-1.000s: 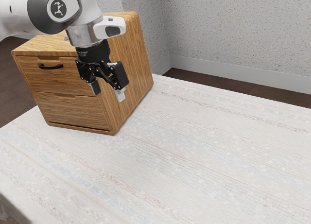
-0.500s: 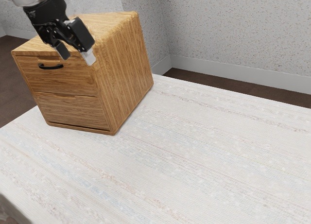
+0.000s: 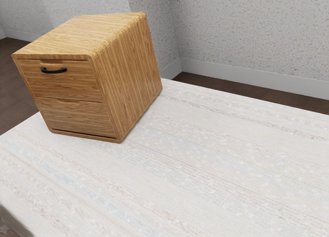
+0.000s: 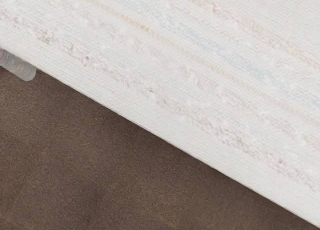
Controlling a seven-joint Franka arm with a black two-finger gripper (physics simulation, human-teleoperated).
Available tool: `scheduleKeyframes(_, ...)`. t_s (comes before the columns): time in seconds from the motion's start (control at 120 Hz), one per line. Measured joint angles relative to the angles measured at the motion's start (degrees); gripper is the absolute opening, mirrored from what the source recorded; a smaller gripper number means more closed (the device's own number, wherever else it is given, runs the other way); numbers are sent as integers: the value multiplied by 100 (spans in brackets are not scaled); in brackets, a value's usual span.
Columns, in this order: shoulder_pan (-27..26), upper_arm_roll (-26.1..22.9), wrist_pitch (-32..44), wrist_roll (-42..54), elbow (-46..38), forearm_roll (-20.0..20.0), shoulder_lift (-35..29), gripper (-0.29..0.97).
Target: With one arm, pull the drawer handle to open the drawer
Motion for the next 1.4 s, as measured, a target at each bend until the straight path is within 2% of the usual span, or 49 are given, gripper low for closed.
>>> scheduleKeyframes(0.1, -18, 241, 444, 480, -239, -22, 34, 68)
scheduleKeyframes(0.3, -81, 271, 1258, 1596, -460, -153, 123, 68)
scheduleKeyframes(0.45, -94, 183, 1326, 1584, -702, -356, 305, 68)
scheduleKeyframes(0.8, -130, -9, 1334, -238, -682, -422, 648, 68)
scheduleKeyframes(0.983, -123, 118, 1348, -1342, -608, -448, 751, 68)
scheduleKeyframes(1.058, -558, 758, 1355, -1761, -623, -873, 767, 68)
scheduleKeyframes(1.117, -488, 1014, 1444, -2057, -612, -1118, 848, 68)
scheduleKeyframes(1.317, 370, 1164, 1936, -3078, -581, -1429, 1176, 68)
scheduleKeyframes(1.4, 324, 1166, 2207, -3435, -564, -1608, 1256, 68)
